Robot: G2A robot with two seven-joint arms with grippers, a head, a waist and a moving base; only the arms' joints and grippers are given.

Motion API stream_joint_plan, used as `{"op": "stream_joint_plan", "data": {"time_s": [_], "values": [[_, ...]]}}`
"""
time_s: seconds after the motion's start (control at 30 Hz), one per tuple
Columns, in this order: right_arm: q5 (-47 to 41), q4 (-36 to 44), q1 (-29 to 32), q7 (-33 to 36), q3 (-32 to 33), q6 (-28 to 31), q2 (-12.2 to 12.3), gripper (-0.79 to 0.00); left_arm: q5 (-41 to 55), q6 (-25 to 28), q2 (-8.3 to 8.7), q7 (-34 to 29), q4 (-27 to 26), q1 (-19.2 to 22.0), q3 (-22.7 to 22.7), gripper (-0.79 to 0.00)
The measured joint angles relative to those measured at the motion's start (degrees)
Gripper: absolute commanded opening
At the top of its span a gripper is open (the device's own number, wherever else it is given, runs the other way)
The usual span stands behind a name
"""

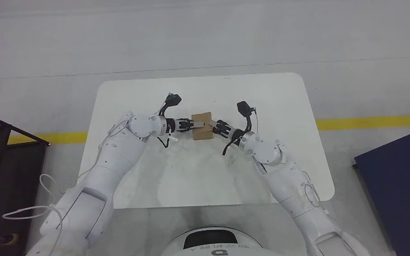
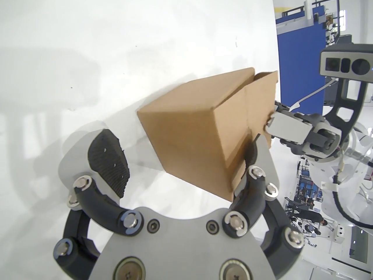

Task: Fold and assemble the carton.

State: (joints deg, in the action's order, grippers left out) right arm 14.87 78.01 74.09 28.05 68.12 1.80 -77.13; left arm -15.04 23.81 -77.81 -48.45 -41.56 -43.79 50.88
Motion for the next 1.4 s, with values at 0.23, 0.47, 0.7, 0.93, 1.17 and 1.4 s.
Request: {"op": "stream_joint_plan", "data": {"time_s": [0.23, 0.47, 0.7, 0.93, 1.17, 1.4], "values": [[-3.33, -3.71, -2.04, -0.86, -0.09, 0.82, -0.3, -0.332, 0.09, 0.09, 0.13, 0.24, -0.08, -0.14, 0.24, 0.0], [-4.0, -7.1, -4.77, -0.51, -1.93, 0.05, -0.76, -0.69, 0.24, 0.28, 0.29, 0.33, 0.04, -0.18, 0.58, 0.0], [-4.0, -7.63, -5.53, -0.37, -2.58, -0.73, -0.86, -0.785, 0.6, 0.73, 0.39, 0.13, 0.44, -0.03, 0.83, 0.0], [-3.47, -6.63, -5.5, -0.45, -2.96, -2.44, -0.81, -0.76, 1.03, 1.44, 0.33, -0.46, 1.2, 0.45, 0.77, 0.0], [-3.27, -4.64, -5.01, -0.99, -3.21, -3.5, -0.79, -0.391, 1.34, 2.36, 0.31, -0.83, 2.48, 1.29, 0.84, 0.0], [-5.56, -2.01, -1.91, -0.5, -0.08, -1.65, 0.0, -0.449, 1.58, 3.25, 0.26, -1.03, 3.62, 1.94, 0.82, 0.0]]}}
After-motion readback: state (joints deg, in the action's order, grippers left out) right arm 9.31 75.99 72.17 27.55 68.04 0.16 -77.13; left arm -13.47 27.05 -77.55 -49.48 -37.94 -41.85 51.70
